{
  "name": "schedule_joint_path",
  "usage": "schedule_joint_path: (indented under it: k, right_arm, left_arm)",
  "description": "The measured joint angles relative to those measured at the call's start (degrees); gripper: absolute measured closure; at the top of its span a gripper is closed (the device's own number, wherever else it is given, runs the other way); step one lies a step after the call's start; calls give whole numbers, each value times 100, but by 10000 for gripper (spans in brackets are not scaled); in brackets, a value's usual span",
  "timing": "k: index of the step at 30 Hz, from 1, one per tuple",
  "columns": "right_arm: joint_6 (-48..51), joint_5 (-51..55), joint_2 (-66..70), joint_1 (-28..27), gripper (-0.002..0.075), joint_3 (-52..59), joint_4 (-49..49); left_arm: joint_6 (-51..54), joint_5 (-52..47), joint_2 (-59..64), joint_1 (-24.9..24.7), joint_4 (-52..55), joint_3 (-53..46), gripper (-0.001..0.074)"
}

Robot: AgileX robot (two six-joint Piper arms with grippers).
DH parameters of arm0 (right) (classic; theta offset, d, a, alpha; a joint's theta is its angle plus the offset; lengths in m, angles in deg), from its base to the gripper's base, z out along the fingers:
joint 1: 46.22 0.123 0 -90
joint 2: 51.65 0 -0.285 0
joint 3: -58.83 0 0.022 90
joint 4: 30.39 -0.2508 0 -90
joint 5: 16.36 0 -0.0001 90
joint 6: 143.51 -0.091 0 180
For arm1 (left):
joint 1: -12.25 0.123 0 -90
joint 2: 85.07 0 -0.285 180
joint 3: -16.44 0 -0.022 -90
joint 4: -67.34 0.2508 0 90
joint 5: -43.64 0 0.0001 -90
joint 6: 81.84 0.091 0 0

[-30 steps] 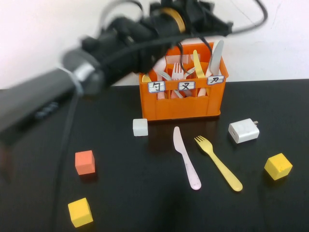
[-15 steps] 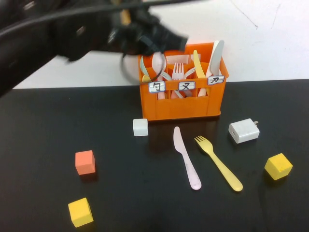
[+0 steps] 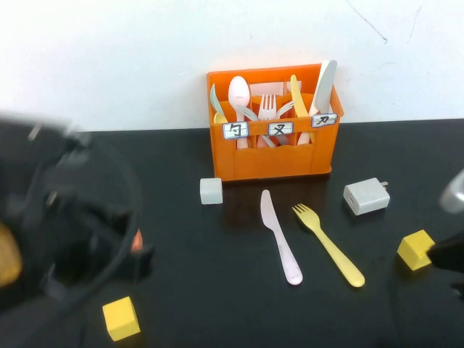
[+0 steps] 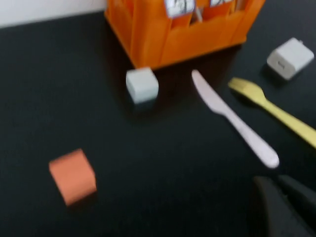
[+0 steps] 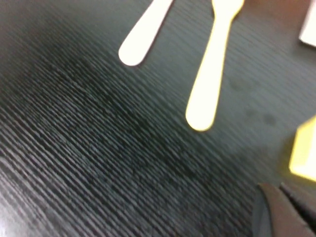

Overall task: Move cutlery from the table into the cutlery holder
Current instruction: Pick up the fork

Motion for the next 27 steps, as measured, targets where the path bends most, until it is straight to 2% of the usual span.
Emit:
schedule_joint_path:
  k: [6, 13, 18, 23, 25, 27]
  right_arm:
    - [-864, -111, 863, 834, 728, -761, 849]
    - [-1929, 30, 2005, 1592, 728, -1897, 2073]
    - [-2340, 478, 2778, 1980, 728, -2713, 2804]
    - [-2562, 637, 3526, 2050, 725, -3356, 3004]
    - [-2633, 702, 3758, 2050, 697, -3561, 3016]
    - [-2660, 791, 3954, 2050, 626, -3755, 3026]
  left_arm:
    - [-626, 318, -1070, 0, 122, -1311, 735]
    - [-1028, 1287, -1795, 0, 133, -2570, 735]
    - [-1233, 1357, -1942, 0, 144, -2748, 735]
    - [-1268, 1141, -1953, 0, 188, -2751, 736]
    - [-1337, 1106, -1953, 0, 176, -2751, 735]
    - [-1360, 1106, -1953, 0, 167, -2751, 735]
